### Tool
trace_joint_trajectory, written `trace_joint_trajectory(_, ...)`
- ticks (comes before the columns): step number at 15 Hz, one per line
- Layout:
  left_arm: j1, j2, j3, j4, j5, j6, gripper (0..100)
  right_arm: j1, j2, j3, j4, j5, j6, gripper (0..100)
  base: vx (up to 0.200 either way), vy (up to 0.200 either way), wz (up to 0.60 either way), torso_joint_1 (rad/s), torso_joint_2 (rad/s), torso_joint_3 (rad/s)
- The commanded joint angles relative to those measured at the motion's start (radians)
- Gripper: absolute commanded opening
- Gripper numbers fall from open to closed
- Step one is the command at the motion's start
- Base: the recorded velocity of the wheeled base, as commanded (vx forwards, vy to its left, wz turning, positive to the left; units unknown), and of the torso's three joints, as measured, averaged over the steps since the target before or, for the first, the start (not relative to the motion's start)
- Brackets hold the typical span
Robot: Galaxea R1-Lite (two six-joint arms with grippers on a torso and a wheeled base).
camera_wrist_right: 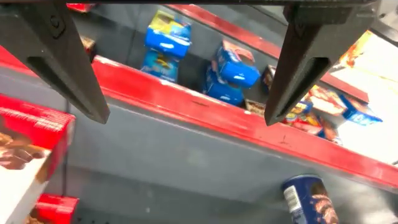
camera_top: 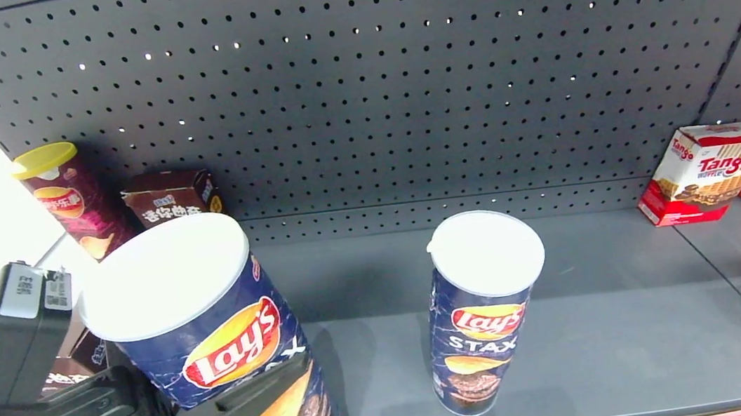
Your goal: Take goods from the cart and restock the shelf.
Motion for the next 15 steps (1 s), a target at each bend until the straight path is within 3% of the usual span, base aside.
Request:
trace_joint_trajectory(1,0.003,-0.001,0.003,0.000,-0.004,0.000,0,0.001,0.000,0.010,0.002,-0.004,0.014,100,0.000,0.000,0.00,0.000,0.00,0.000)
trace_joint_trajectory(13,0.015,0.029,-0.013,0.009,-0.003,-0.003,0,0.001,0.000,0.010,0.001,-0.004,0.017,100,0.000,0.000,0.00,0.000,0.00,0.000)
trace_joint_trajectory(15,0.023,0.089,-0.068,0.009,-0.007,-0.001,0,0.001,0.000,0.010,0.001,-0.004,0.017,100,0.000,0.000,0.00,0.000,0.00,0.000)
